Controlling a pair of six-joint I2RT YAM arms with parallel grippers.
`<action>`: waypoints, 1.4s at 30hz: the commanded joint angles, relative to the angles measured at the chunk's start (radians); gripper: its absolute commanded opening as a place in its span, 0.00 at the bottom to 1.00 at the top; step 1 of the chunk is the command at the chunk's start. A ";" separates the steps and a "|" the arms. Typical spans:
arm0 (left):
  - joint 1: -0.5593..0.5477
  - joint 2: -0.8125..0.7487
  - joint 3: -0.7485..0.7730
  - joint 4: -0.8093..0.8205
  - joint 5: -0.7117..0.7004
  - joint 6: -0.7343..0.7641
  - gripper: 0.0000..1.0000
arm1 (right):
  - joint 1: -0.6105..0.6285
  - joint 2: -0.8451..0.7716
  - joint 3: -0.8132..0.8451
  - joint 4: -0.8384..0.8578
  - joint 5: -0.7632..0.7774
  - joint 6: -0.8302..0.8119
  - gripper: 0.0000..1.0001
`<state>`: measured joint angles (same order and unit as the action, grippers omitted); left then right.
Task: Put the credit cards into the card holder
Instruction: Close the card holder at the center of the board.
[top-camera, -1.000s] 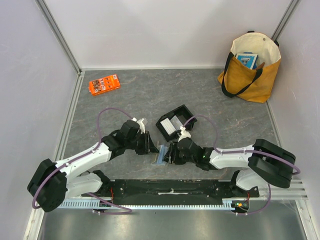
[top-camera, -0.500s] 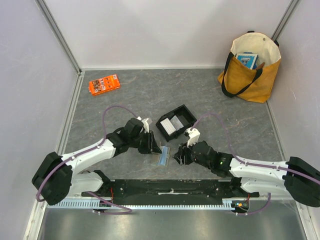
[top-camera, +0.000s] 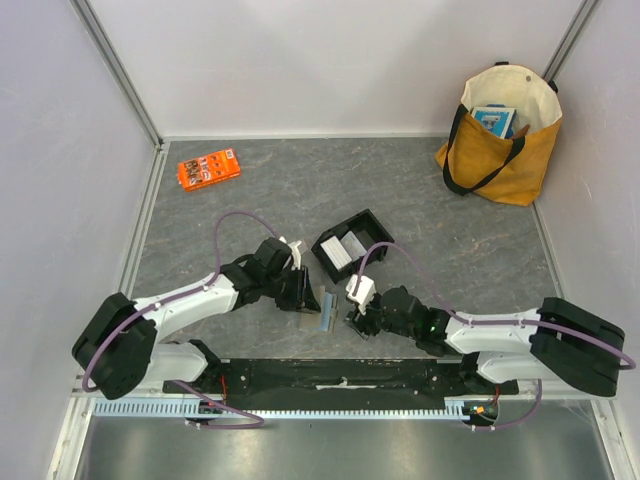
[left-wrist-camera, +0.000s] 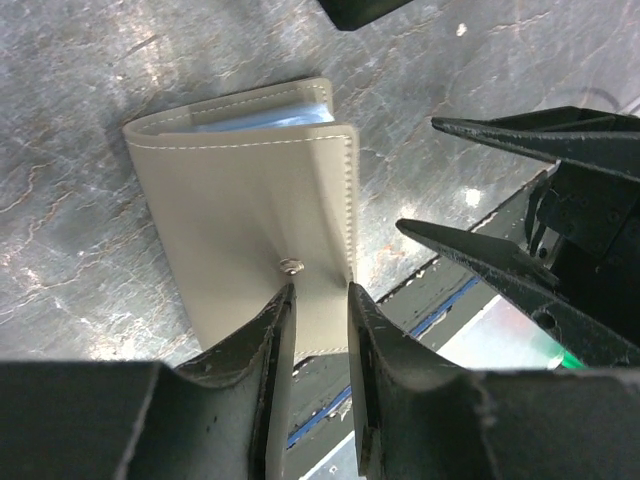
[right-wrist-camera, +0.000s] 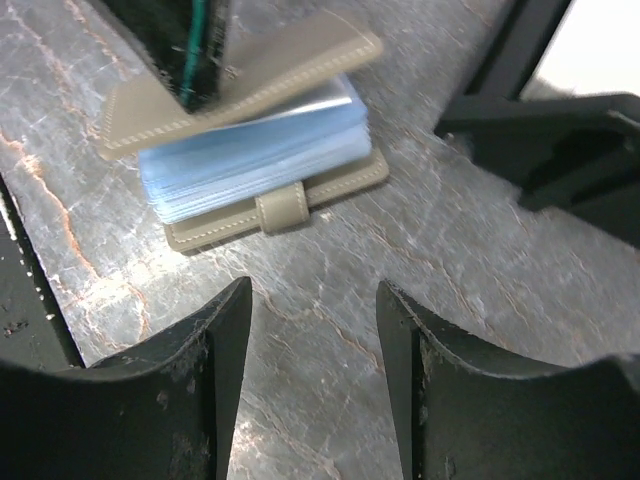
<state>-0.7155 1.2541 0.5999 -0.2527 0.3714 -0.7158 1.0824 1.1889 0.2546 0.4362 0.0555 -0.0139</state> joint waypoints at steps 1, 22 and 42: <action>-0.004 0.039 0.014 0.012 -0.014 0.044 0.33 | 0.001 0.076 0.009 0.164 -0.135 -0.145 0.60; -0.002 0.015 -0.015 0.000 -0.032 0.058 0.31 | -0.065 0.325 0.063 0.395 -0.338 -0.251 0.59; -0.002 0.021 -0.018 0.000 -0.037 0.062 0.29 | -0.125 0.400 0.143 0.289 -0.448 -0.291 0.57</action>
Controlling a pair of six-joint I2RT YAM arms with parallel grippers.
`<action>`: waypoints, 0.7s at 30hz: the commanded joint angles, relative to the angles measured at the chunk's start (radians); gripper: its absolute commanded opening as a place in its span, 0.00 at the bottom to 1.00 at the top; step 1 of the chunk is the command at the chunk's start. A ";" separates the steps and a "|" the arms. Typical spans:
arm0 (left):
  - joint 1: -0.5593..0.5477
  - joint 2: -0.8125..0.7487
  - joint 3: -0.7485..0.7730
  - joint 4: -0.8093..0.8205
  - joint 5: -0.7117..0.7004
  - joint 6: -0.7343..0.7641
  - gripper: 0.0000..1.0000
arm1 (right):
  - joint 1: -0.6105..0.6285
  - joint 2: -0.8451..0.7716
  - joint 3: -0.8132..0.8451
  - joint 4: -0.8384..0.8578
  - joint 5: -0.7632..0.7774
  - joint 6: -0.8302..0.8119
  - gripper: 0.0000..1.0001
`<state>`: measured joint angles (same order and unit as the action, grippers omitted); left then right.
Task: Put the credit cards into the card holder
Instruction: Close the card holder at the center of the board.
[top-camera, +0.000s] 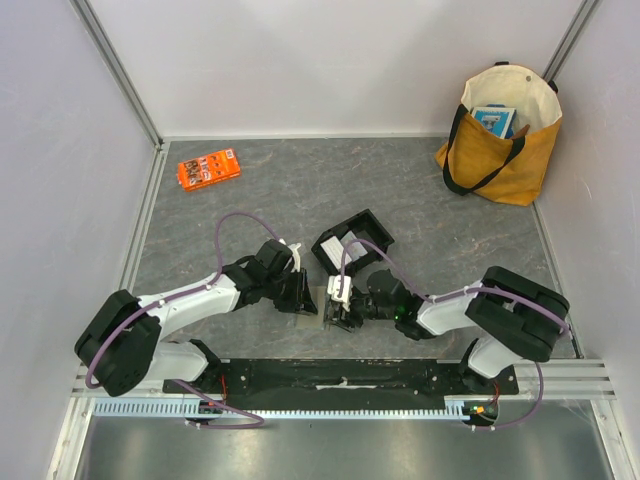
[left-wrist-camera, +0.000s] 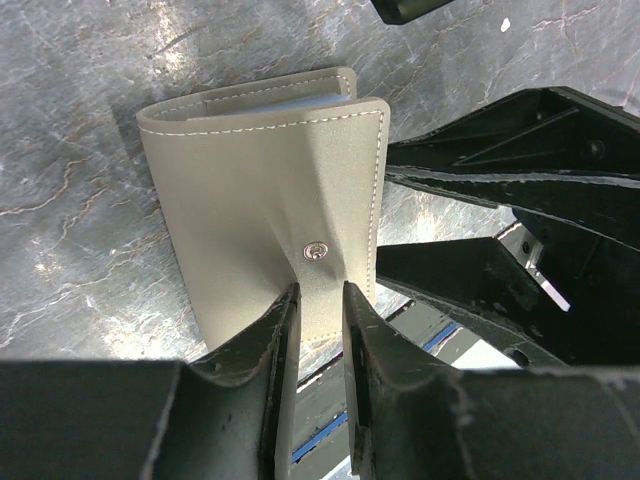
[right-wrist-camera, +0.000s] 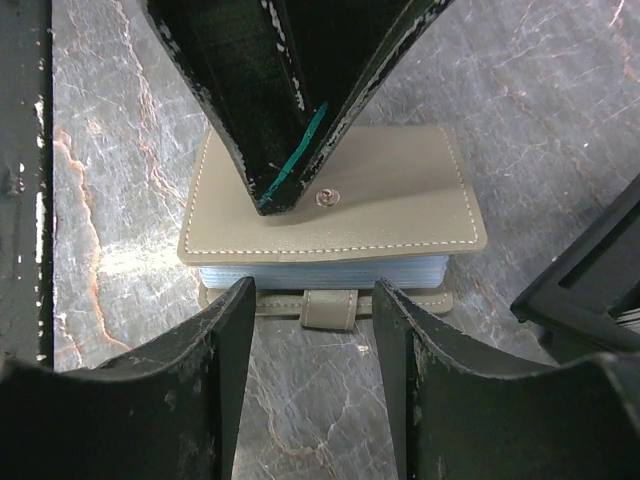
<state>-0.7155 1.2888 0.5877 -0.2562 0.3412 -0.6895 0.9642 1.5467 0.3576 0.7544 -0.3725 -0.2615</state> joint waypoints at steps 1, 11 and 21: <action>-0.002 -0.016 -0.008 0.003 -0.007 0.036 0.29 | -0.008 0.053 0.040 -0.026 -0.020 -0.045 0.57; -0.002 -0.011 -0.009 -0.002 -0.010 0.044 0.27 | -0.033 0.099 0.076 -0.128 -0.020 -0.077 0.55; -0.004 -0.008 0.004 -0.043 -0.063 0.062 0.26 | -0.053 0.115 0.107 -0.274 -0.022 -0.073 0.15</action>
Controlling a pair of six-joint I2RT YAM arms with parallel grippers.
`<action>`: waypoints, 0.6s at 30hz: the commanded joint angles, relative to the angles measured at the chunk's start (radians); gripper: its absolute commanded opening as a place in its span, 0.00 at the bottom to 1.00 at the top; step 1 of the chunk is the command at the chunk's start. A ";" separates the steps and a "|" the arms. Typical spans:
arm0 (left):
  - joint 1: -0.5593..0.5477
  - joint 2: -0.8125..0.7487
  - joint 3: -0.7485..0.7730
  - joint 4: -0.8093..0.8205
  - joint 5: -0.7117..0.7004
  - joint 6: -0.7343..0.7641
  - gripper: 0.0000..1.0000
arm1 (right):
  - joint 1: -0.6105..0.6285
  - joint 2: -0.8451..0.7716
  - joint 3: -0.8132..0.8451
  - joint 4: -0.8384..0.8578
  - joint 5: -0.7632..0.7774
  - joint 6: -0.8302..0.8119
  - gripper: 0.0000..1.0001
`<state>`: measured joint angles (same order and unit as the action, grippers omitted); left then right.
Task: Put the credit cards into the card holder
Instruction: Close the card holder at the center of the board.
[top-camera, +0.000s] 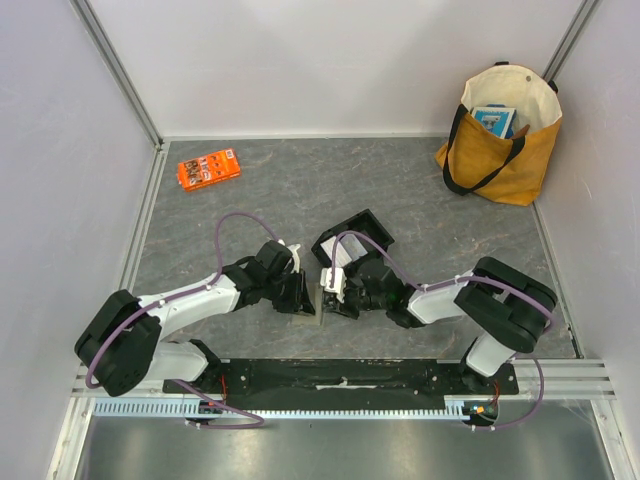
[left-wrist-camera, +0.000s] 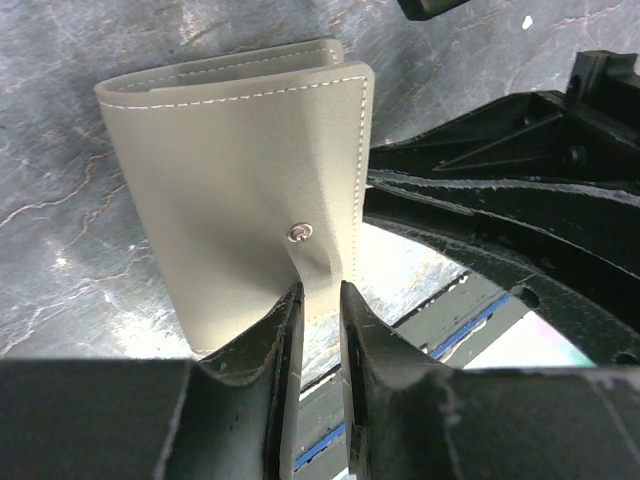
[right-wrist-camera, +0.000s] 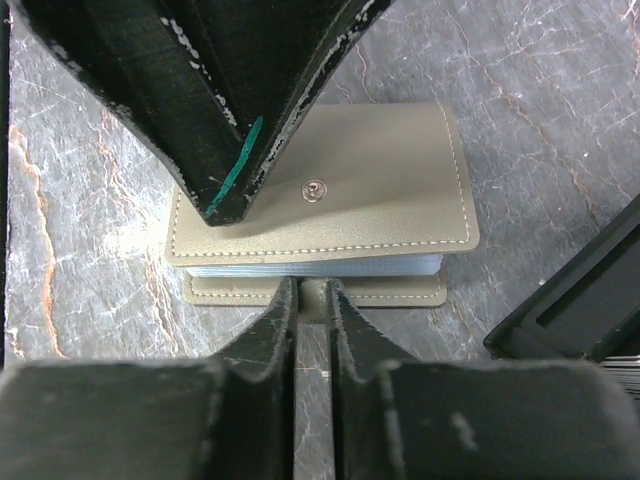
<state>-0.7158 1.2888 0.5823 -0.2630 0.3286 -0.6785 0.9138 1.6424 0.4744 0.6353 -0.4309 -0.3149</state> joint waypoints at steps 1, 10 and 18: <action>-0.004 -0.006 0.013 -0.045 -0.060 0.053 0.26 | -0.003 0.011 -0.011 -0.161 0.044 -0.019 0.09; -0.002 0.050 0.036 -0.048 -0.134 0.030 0.26 | 0.000 -0.116 -0.055 -0.131 -0.043 0.028 0.00; -0.002 0.161 0.085 -0.064 -0.181 0.013 0.25 | 0.003 -0.288 -0.097 -0.118 -0.202 0.089 0.00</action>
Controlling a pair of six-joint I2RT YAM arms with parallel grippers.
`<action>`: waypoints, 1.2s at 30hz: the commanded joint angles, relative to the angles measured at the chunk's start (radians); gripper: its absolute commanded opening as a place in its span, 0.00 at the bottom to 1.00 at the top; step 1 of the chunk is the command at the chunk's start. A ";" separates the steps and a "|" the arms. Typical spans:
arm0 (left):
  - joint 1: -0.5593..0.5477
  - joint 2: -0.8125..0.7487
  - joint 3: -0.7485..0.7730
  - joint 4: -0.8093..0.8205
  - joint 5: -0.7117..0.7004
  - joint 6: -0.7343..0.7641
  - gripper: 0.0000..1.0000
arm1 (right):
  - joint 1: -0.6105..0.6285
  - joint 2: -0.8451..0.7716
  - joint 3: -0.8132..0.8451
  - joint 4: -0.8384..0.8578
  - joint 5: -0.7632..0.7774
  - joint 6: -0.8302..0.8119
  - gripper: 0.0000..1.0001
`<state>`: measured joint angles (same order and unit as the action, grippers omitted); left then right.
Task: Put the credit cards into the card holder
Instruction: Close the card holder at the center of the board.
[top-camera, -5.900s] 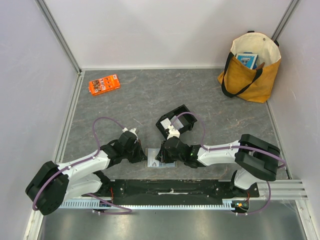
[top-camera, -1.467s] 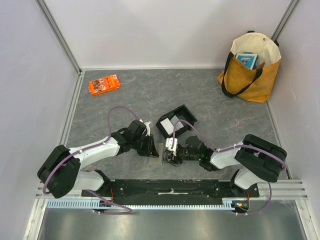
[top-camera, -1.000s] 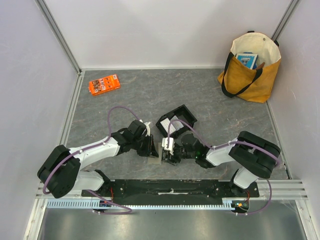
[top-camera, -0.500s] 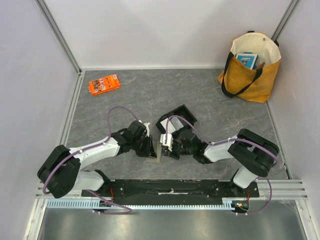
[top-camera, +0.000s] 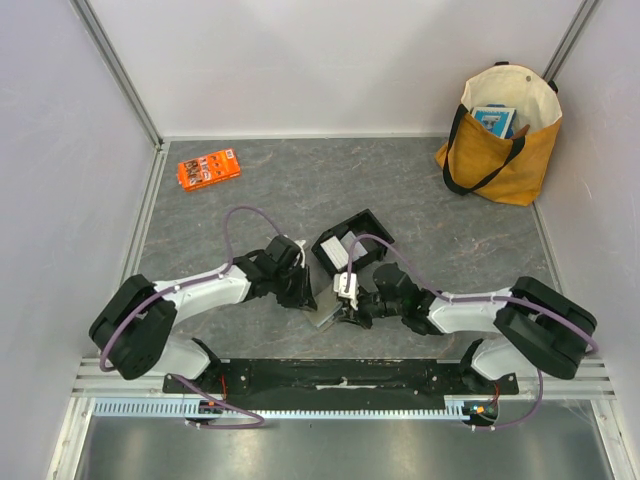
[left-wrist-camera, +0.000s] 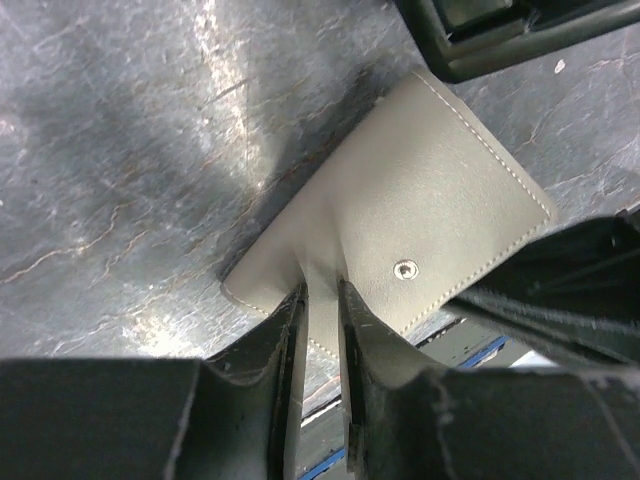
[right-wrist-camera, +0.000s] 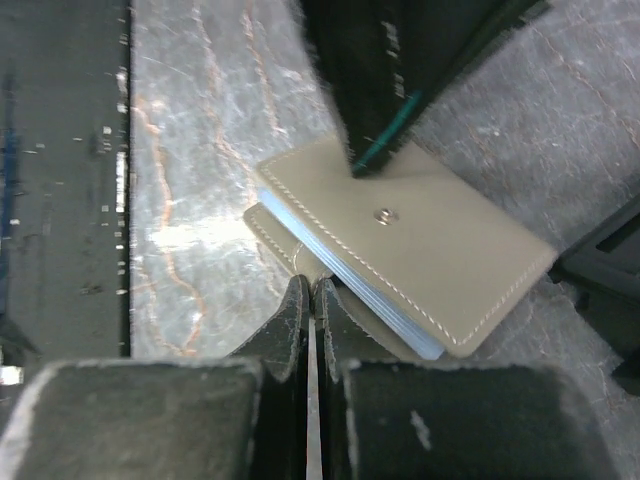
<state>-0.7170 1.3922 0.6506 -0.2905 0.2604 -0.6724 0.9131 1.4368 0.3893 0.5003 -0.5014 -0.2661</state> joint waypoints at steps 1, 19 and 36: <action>-0.002 0.070 0.021 -0.036 -0.116 0.005 0.24 | 0.004 -0.102 -0.023 0.023 -0.155 0.042 0.00; -0.022 0.090 0.009 0.011 -0.093 0.030 0.22 | 0.006 -0.167 -0.174 0.297 0.006 0.128 0.12; -0.055 -0.002 0.030 0.079 -0.032 0.129 0.21 | 0.015 -0.355 -0.170 0.138 0.219 0.384 0.36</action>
<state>-0.7654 1.4376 0.6384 -0.2295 0.2195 -0.6006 0.9260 1.1713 0.1444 0.7757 -0.4259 -0.0216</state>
